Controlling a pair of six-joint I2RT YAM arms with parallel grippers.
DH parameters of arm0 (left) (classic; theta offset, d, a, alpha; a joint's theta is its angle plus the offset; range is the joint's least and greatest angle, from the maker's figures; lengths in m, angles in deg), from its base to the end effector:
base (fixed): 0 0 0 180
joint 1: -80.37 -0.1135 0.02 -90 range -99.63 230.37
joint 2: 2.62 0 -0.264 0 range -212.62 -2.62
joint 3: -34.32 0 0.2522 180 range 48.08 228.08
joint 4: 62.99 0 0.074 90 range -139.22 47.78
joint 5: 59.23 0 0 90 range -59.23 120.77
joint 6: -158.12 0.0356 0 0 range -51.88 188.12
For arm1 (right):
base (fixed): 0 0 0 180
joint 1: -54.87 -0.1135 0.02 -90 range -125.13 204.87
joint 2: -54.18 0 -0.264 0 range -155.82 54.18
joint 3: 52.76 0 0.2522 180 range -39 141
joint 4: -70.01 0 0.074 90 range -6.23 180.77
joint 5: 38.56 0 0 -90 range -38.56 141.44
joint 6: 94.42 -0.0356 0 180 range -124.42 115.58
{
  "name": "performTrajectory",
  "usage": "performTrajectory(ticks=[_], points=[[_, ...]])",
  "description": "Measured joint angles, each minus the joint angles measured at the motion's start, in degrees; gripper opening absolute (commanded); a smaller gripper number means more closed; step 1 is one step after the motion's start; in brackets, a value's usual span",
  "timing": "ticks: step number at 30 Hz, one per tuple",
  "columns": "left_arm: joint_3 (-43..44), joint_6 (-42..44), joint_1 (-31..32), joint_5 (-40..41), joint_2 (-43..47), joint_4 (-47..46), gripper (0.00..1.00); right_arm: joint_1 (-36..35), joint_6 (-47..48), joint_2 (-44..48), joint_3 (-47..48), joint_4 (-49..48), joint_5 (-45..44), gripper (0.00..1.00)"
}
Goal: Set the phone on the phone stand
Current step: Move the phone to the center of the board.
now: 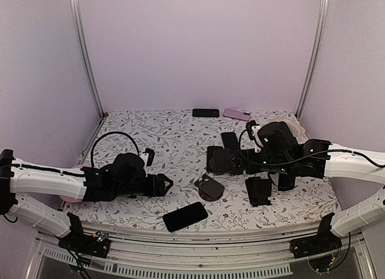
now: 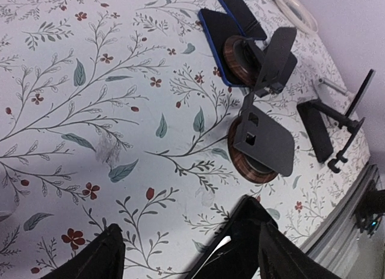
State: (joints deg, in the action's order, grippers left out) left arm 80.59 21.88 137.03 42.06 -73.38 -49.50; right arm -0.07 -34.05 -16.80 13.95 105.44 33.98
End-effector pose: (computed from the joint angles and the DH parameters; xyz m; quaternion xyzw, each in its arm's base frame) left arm 0.1423 -0.2037 0.1912 0.0383 0.8946 -0.2862 0.3411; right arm 0.1630 0.2137 0.2753 -0.1331 0.8871 0.1810 0.4032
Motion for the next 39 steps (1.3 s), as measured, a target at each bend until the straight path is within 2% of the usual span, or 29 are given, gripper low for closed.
performTrajectory(ticks=[3, 8, 19, 28, 39], points=[[0.50, 2.03, 2.10, -0.52, -4.07, 0.24, 0.88, 0.00, -0.37, 0.00, 0.00, 0.24, 0.79, 0.99], [2.80, 5.46, 7.54, -0.57, -10.01, 1.68, 0.94, 0.00, -0.63, 0.52, 0.00, 1.55, 1.36, 0.99], [13.14, 12.28, 16.74, 2.25, -22.29, 8.81, 0.97, 0.00, -0.83, 2.75, 0.00, 2.80, 1.79, 0.99], [18.64, 14.99, 18.12, 6.16, -28.83, 15.30, 0.97, 0.00, -0.81, 4.13, -0.22, 2.73, 2.89, 0.99], [21.66, 16.09, 18.32, 7.69, -31.80, 16.44, 0.97, 0.00, -0.81, 5.68, -1.75, 2.29, 3.26, 0.99]])
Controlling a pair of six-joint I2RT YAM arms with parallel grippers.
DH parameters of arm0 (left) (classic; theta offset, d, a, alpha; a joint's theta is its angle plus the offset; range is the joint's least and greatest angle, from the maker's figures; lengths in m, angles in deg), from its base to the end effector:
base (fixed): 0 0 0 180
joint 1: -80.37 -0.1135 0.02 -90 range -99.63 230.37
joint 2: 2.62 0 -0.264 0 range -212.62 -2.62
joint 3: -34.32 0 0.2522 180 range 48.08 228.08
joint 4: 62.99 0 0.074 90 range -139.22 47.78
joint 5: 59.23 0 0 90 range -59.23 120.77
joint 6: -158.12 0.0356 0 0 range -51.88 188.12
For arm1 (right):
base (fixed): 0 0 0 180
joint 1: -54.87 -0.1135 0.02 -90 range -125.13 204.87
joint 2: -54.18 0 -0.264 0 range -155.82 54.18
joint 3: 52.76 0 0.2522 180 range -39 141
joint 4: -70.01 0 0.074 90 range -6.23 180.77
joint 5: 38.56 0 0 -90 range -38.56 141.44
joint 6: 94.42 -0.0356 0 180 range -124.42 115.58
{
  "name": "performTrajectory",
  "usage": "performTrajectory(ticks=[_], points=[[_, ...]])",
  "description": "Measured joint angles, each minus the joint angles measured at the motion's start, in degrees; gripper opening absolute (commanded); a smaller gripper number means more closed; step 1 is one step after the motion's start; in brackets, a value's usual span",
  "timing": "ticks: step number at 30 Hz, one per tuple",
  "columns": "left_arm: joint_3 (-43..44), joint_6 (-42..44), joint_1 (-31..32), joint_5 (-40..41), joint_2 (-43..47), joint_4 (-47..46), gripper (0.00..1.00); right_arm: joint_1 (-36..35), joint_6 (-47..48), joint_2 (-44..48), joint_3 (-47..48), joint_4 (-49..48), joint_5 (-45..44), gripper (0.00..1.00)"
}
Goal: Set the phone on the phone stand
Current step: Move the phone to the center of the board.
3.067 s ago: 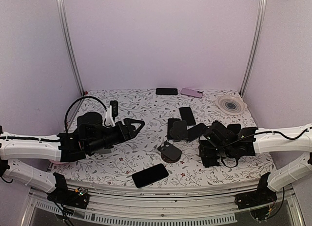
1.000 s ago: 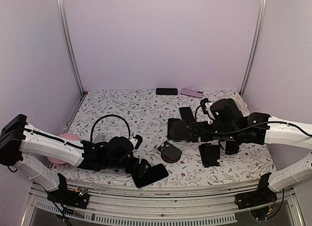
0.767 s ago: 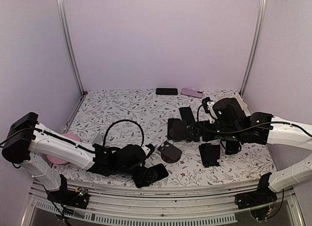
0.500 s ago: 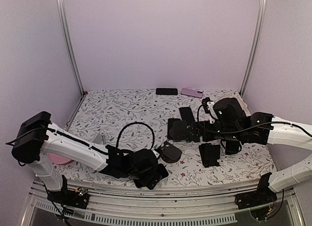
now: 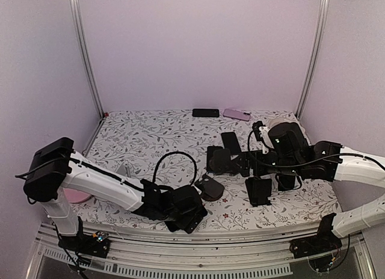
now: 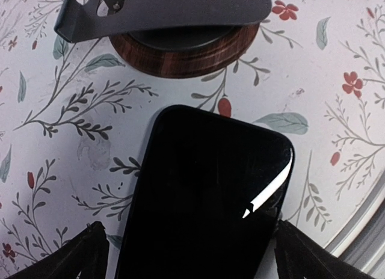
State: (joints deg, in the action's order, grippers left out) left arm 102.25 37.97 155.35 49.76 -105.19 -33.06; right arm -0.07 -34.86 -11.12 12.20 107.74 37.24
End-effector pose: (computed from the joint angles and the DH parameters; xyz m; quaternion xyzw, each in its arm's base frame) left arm 0.0970 -0.3169 0.1306 0.3333 0.9033 -0.0746 0.2597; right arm 0.1492 0.1974 0.2849 -0.1364 0.8833 0.2129 0.3947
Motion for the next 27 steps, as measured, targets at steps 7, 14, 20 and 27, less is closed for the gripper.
performTrajectory(ticks=[7, 14, 20, 27], points=[[0.57, -1.68, -1.46, 0.55, -0.98, -1.03, 0.96, 0.00, 0.02, 0.50, -0.98, -0.87, 1.09, 0.99], [-0.20, -3.39, -6.36, 1.01, -0.96, -2.29, 0.91, 0.00, 0.11, 0.28, -1.03, -3.10, 2.14, 0.99], [-0.24, -3.74, -11.82, 1.03, -1.03, -2.49, 0.90, 0.00, 1.29, -3.56, -0.26, -5.60, 2.93, 0.99], [1.81, -2.80, -17.40, 0.81, -2.99, -3.61, 0.90, 0.15, 4.31, -10.23, 5.03, -8.66, 3.08, 0.99]])
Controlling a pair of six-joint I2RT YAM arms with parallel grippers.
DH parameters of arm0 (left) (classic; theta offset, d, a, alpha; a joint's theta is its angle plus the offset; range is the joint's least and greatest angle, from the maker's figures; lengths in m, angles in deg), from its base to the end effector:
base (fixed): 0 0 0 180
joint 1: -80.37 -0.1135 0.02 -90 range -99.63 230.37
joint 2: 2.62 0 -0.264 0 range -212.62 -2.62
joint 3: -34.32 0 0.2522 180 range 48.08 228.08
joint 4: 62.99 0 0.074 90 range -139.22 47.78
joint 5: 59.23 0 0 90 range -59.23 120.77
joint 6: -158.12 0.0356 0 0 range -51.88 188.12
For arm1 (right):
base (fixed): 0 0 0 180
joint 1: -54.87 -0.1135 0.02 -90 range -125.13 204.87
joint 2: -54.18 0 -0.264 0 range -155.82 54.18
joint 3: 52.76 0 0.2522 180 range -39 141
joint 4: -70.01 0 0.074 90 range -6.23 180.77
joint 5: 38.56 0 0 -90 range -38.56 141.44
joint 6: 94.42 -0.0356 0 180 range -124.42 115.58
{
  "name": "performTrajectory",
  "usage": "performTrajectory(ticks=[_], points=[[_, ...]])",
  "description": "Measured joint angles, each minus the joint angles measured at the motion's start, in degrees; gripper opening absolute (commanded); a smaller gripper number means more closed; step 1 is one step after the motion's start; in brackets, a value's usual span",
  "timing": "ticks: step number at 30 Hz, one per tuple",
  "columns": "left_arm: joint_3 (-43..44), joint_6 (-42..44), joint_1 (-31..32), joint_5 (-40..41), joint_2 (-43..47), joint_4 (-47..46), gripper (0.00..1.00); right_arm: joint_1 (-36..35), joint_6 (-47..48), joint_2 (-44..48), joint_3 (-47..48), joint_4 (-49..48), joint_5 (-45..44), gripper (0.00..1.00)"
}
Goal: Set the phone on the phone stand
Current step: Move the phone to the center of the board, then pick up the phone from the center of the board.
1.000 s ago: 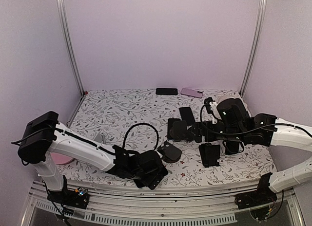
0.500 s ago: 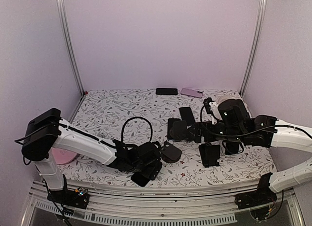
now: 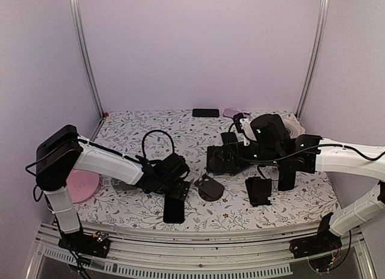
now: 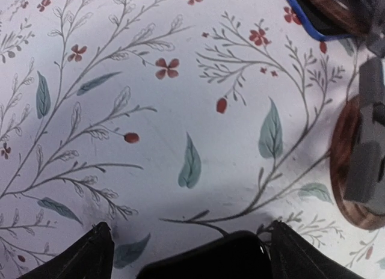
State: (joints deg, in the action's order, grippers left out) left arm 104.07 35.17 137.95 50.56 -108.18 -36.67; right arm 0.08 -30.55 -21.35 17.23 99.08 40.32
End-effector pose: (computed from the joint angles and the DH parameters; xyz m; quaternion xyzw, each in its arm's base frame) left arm 0.1955 -0.2853 0.1252 0.1635 0.9430 -0.0511 0.2855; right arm 0.1755 0.2368 0.2829 -0.1745 0.8650 0.2349 0.4076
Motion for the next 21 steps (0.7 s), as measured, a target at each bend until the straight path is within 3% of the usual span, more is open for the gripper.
performTrajectory(ticks=[9, 21], points=[[4.66, 3.78, -5.77, -1.81, -3.72, -0.68, 0.96, 4.33, 4.46, -2.95, 2.51, -6.45, 1.40, 0.99], [5.55, 4.66, -6.86, -3.85, -4.39, -1.07, 0.96, 4.96, 7.32, -4.55, 3.72, -9.42, 2.29, 0.99]])
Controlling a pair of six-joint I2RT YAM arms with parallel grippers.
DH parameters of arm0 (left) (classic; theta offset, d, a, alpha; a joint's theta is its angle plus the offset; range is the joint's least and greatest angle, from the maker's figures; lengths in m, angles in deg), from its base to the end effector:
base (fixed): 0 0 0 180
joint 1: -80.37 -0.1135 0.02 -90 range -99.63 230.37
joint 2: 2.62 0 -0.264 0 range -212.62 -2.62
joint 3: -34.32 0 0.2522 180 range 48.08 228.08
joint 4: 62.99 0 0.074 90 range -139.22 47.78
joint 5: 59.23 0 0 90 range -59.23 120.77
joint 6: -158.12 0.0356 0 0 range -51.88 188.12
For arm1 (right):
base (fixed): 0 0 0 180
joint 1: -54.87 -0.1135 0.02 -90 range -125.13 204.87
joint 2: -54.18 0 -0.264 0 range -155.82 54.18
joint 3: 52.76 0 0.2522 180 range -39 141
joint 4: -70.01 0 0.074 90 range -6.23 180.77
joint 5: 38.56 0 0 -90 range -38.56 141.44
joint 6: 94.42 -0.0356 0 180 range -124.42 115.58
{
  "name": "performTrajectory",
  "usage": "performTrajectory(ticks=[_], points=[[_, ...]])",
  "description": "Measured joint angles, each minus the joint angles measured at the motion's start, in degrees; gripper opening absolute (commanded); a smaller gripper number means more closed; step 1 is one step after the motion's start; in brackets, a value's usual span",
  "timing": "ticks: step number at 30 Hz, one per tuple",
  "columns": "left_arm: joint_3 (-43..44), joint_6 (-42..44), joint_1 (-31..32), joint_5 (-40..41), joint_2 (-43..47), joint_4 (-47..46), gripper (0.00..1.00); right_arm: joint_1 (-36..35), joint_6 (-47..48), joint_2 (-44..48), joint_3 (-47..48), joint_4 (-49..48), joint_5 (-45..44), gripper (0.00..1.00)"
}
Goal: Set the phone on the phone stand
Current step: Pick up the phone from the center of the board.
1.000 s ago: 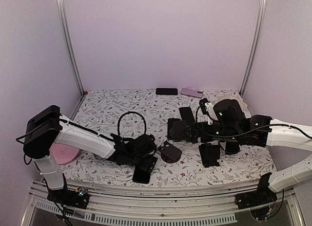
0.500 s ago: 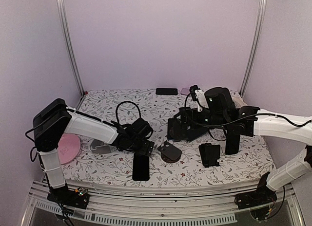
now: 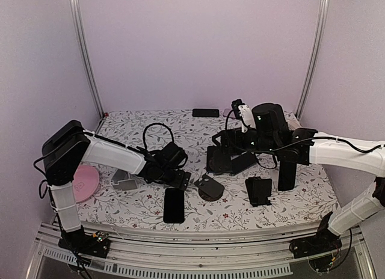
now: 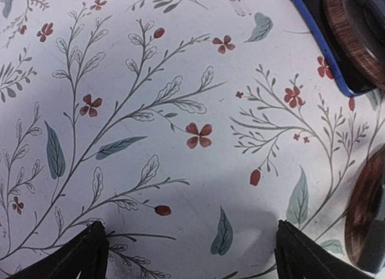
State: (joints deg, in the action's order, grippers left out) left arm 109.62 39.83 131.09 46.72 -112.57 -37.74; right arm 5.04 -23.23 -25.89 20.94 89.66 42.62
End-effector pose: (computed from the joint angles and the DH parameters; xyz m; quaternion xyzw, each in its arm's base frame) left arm 0.2430 -0.2816 0.1246 0.1507 0.9451 -0.0602 0.2836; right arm 0.2127 0.2435 0.2977 -0.1869 0.8257 0.2439 0.4730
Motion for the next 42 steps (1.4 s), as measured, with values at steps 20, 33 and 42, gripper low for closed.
performTrajectory(ticks=[20, 33, 42], points=[[-1.70, -22.03, 8.98, 2.45, 7.28, 14.75, 0.97, 0.00, 2.19, 1.27, -0.39, 0.17, 0.39, 0.99], [-0.87, -33.07, 15.76, 4.00, 4.76, 19.32, 0.96, 0.00, 3.43, 2.67, -1.97, -0.59, 2.12, 0.99], [-0.74, -35.47, 16.83, 7.15, 3.82, 19.69, 0.64, 0.00, 3.41, 2.64, -2.05, -1.92, 3.69, 0.99]])
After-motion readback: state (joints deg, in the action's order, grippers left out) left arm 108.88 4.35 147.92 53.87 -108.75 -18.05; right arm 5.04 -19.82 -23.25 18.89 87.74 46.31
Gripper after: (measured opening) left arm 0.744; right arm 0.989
